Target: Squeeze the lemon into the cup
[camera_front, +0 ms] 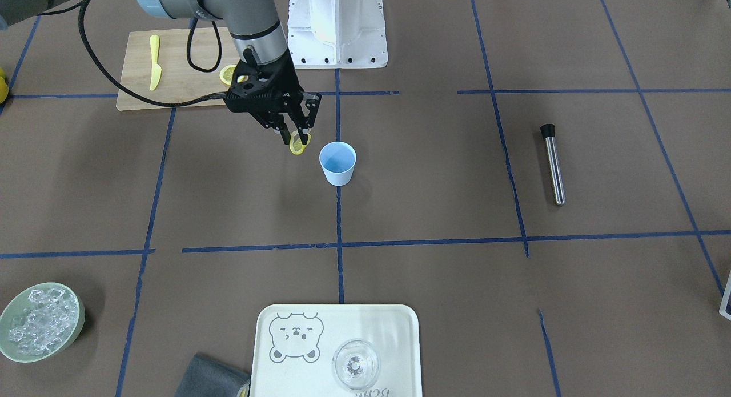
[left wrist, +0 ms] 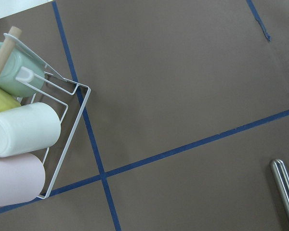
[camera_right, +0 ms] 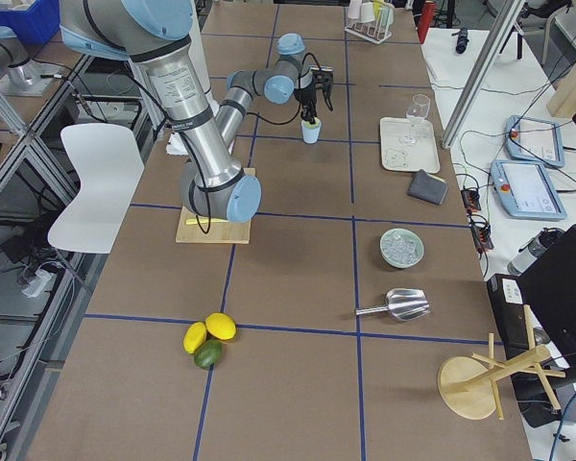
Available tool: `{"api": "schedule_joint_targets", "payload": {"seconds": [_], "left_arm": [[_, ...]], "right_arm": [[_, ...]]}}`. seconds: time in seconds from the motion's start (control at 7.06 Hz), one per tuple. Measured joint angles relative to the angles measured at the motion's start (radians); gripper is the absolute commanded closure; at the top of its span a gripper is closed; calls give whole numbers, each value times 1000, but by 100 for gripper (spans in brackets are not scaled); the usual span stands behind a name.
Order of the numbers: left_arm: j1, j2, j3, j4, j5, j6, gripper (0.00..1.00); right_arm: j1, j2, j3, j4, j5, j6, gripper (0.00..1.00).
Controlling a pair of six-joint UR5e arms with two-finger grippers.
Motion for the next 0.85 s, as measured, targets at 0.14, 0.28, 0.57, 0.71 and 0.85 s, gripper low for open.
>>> {"api": "schedule_joint_targets", "payload": {"seconds": [0.14, 0.28, 0.57, 0.71, 0.85], "left_arm": [[0, 0, 0, 0, 0, -2, 0], [0, -1, 0, 0, 0, -5, 0], [0, -4, 1, 0, 0, -7, 0], [0, -4, 1, 0, 0, -8, 0], [0, -4, 1, 0, 0, -8, 0]], "right_arm": [[8, 67, -86, 2, -2, -9, 62], [9, 104, -128, 2, -2, -11, 62], [2, 125, -151, 1, 0, -10, 62], [-9, 127, -153, 0, 0, -6, 61], [-20, 127, -154, 0, 0, -2, 61]]}}
